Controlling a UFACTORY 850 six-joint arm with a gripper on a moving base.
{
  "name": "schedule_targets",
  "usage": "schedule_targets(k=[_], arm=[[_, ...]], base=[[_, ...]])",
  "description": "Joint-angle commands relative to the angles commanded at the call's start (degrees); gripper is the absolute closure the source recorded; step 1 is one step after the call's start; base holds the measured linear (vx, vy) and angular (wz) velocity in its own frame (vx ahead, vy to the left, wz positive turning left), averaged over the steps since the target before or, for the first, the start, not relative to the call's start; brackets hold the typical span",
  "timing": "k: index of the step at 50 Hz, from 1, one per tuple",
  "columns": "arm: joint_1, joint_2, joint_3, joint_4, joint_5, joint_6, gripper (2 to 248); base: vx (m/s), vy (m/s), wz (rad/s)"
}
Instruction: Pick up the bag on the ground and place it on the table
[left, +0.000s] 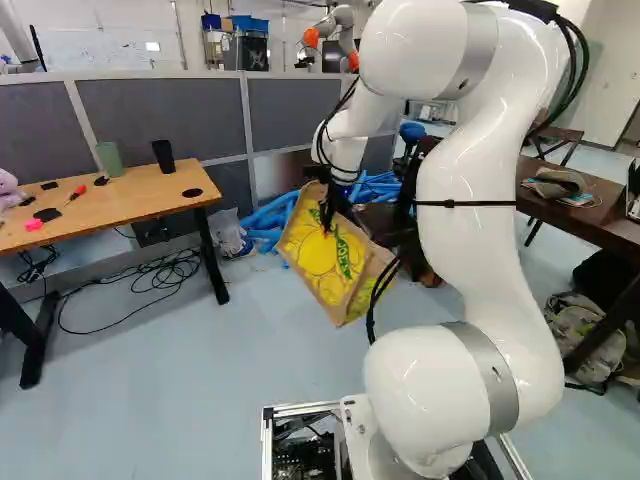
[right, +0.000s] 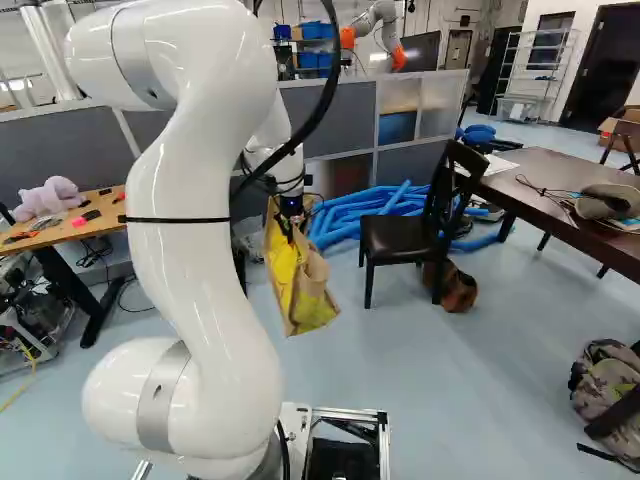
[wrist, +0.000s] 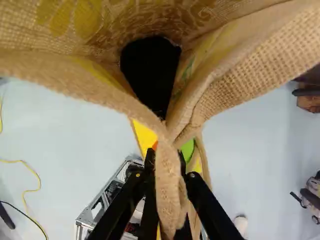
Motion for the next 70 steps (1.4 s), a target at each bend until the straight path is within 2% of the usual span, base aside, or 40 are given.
schedule_targets(k=[16, 41, 70], arm=[[0.3, 2.0, -0.6, 0.5, -1.0, 0.0, 227], [0.3, 5.0, -1.5, -0.3, -5.9, 0.0, 227], [0.2, 8.5, -2.6, -7.0, -6.5, 0.0, 227]], base=[[0.0, 0.0, 0.0], [0.0, 0.0, 0.0], [0.0, 0.0, 0.0]])
